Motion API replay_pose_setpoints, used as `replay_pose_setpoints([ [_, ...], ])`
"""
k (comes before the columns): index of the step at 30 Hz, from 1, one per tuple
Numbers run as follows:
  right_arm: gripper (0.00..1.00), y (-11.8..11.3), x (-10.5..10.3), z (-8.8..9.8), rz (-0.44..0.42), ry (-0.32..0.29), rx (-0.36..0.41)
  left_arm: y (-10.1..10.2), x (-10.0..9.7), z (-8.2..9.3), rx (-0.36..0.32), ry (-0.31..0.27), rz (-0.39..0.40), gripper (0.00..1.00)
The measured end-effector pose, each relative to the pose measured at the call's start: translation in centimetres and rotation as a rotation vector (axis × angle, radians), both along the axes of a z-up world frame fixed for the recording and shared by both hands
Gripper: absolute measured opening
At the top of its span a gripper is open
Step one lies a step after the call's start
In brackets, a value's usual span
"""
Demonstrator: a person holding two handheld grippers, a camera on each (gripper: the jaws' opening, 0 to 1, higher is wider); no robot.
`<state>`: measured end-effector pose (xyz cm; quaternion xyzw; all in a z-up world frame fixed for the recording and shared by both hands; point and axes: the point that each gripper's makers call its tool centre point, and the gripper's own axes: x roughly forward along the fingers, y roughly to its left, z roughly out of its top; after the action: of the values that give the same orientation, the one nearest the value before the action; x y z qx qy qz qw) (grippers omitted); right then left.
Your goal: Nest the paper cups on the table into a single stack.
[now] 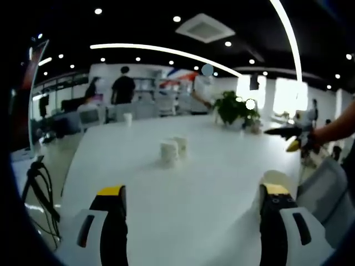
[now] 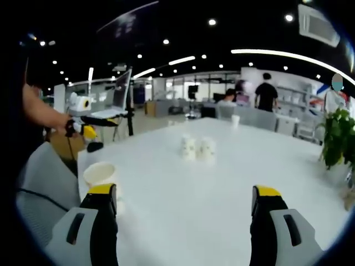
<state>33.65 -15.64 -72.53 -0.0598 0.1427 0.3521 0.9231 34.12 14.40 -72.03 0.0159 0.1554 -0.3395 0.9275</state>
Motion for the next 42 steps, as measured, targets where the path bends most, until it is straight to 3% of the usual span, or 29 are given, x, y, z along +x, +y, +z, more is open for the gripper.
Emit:
replay_pose_setpoints([
  [25,1.0,0.7,4.8,-1.4,-0.008,0.009,0.002,-1.2,0.8,-0.2,0.024,0.013,-0.04,0.98],
  [28,1.0,0.7,5.3,-1.4,-0.016,0.019,0.01,-1.4,0.9,-0.5,0.053,0.013,-0.059,0.98],
  [42,1.0,1.9,7.8,-2.2,-0.004,0.033,0.024,-1.1,1.5,-0.4,0.041,0.024,-0.04,0.98],
])
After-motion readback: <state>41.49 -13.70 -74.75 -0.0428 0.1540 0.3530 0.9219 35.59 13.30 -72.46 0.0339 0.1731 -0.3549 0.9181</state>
